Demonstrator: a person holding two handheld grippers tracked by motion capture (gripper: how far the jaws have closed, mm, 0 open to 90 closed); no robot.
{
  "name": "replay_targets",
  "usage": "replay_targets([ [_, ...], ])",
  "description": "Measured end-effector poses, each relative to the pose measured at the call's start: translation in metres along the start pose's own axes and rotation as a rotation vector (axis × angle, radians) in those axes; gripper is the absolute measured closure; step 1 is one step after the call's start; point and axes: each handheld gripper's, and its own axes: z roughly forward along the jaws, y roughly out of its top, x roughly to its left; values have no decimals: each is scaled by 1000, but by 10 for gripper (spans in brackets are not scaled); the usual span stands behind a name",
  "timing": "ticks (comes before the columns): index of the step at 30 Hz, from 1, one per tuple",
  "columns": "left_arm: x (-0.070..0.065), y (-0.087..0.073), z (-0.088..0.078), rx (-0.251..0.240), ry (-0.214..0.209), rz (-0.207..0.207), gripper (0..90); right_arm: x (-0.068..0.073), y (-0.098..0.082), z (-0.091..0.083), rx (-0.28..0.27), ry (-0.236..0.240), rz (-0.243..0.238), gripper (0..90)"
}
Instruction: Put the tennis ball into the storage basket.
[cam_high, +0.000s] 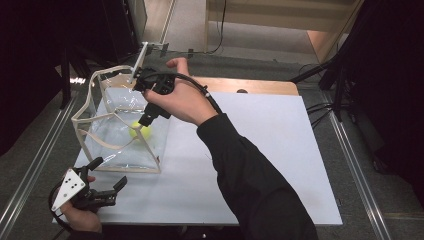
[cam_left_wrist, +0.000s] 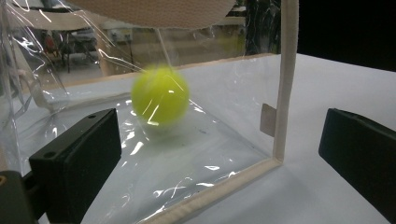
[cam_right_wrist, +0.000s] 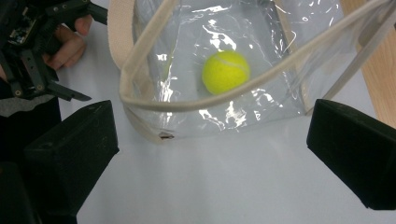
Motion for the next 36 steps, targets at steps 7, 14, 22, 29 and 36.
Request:
replay_targets([
  [7, 0, 0, 0, 0, 0, 2, 0, 1, -18, 0, -22, -19, 11, 0],
  [14, 0, 0, 0, 5, 1, 7, 0, 2, -37, 6, -29, -14, 30, 0],
  [22, 0, 0, 0, 1, 0, 2, 0, 2, -57, 16, -39, -13, 45, 0],
  [29, 0, 0, 0, 1, 0, 2, 0, 4, -72, 26, -59, -22, 60, 0],
  [36, 0, 0, 0, 1, 0, 3, 0, 8, -85, 35, -74, -21, 70, 0],
])
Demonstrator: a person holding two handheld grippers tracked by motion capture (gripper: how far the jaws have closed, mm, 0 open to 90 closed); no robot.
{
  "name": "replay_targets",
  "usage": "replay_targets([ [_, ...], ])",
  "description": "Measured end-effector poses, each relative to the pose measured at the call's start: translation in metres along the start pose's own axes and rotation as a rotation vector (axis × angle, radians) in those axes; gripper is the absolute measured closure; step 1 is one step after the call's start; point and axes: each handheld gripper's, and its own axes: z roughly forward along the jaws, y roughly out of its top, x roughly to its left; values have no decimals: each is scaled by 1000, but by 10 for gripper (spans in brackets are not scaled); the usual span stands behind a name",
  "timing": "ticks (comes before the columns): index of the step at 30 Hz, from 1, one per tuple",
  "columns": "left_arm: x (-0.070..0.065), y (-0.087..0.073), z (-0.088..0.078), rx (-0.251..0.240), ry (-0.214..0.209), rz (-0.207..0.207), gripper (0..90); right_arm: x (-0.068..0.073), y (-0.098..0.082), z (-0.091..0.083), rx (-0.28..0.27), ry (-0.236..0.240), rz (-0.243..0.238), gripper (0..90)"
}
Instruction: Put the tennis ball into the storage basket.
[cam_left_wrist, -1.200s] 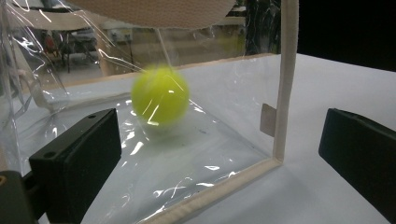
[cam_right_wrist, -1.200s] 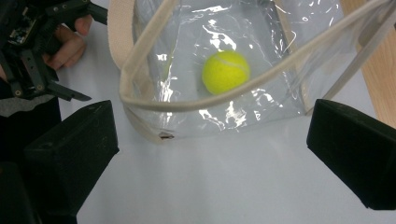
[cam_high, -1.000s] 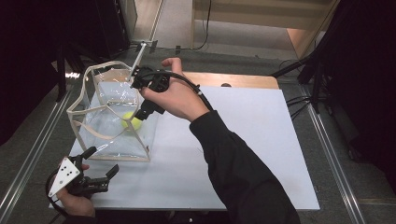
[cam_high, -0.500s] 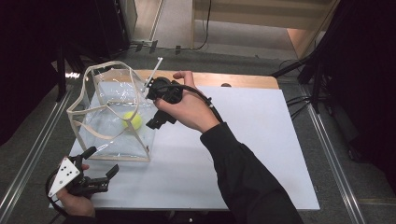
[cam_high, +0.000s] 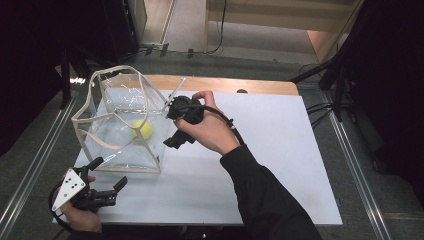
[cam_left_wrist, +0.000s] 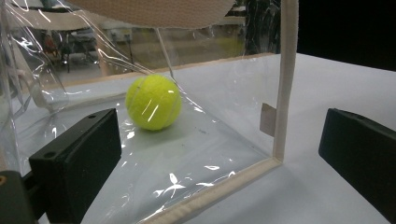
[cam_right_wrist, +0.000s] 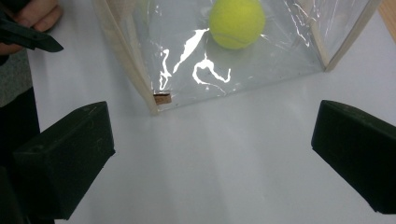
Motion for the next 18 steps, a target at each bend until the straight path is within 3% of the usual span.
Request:
replay_targets([
  [11, 0, 0, 0, 0, 0, 0, 0, 4, -25, 8, -53, -1, 17, 0],
  [18, 0, 0, 0, 0, 1, 0, 0, 7, -49, 14, -113, -17, 30, 0],
])
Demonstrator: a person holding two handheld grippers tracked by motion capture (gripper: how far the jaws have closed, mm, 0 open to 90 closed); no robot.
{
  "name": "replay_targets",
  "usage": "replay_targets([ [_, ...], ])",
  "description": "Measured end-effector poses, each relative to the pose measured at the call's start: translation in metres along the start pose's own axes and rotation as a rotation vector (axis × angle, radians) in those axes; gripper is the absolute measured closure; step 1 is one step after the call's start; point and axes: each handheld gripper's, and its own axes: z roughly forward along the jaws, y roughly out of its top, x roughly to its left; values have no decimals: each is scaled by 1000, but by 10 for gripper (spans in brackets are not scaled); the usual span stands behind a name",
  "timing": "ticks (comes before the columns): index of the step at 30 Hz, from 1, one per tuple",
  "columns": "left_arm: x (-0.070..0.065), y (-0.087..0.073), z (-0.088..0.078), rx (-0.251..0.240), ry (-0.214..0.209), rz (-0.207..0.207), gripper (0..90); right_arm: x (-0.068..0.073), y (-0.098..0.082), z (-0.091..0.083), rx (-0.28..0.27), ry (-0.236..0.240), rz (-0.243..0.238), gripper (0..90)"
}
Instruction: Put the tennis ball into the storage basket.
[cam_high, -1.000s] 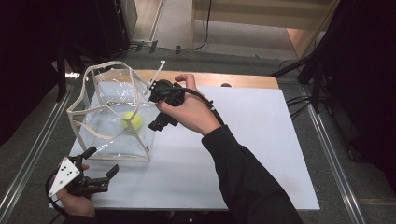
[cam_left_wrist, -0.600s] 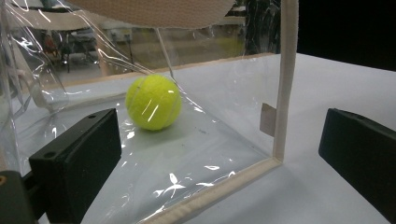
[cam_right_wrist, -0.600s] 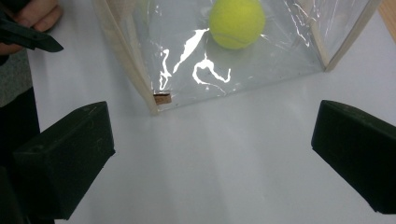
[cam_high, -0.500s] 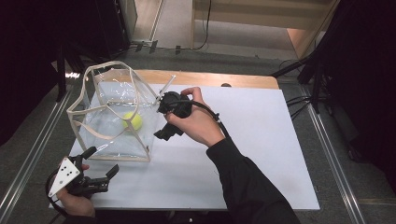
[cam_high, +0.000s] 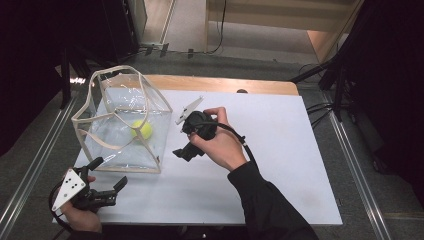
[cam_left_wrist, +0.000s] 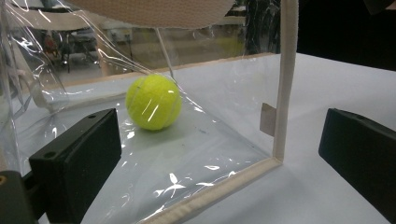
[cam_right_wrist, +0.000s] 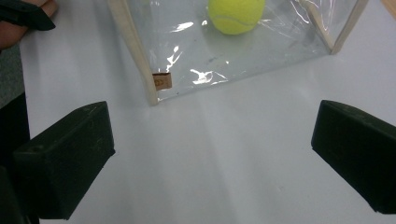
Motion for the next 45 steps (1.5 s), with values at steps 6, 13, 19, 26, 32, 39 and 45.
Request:
replay_targets([
  [6, 0, 0, 0, 3, 0, 1, 0, -2, -22, 1, -49, -5, 27, 0],
  [13, -1, 0, 0, 4, 0, 1, 0, -4, -49, 0, -103, -30, 58, 0],
  [19, -1, 0, 0, 8, 1, 5, 0, -5, -73, -3, -140, -41, 81, 0],
  [26, -1, 0, 0, 7, 1, 2, 0, -7, -101, -5, -154, -57, 114, 0],
  [32, -1, 0, 0, 10, 2, 4, 0, -9, -123, -7, -184, -68, 146, 0],
  [39, -2, 0, 0, 11, 3, 4, 0, -9, -147, -9, -212, -83, 177, 0],
  [45, -2, 0, 0, 11, 4, 4, 0, -11, -172, -12, -227, -90, 197, 0],
])
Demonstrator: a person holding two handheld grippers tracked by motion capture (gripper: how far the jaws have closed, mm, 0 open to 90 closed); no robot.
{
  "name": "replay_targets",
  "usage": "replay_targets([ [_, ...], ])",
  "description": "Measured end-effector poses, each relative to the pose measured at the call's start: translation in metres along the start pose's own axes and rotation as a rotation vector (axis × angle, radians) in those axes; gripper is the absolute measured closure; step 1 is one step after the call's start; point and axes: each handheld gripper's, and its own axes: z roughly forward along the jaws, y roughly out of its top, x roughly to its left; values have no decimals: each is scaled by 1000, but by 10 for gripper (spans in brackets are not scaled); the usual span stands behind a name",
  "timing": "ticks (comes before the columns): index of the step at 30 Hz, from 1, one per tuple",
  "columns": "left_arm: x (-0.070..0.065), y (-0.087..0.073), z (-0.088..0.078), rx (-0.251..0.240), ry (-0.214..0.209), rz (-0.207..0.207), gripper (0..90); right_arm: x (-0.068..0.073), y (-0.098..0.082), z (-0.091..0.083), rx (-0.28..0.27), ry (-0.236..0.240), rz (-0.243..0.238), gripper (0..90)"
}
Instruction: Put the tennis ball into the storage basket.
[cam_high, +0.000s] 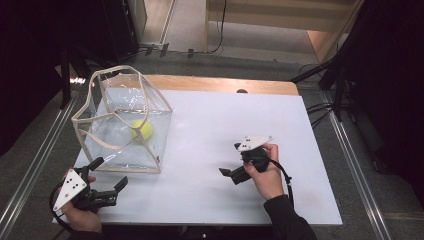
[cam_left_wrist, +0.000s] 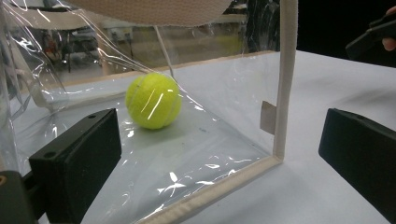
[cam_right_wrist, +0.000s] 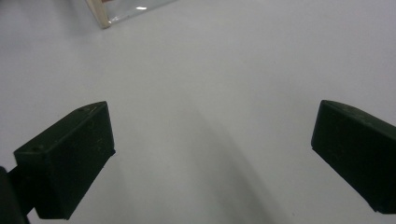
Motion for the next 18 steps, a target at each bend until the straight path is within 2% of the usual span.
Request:
replay_targets([
  [8, 0, 0, 0, 3, 1, 4, 0, -8, -28, -14, -20, -29, 50, 0],
  [18, 0, 0, 0, 4, 3, 8, 0, -19, -55, -36, -47, -80, 97, 0],
])
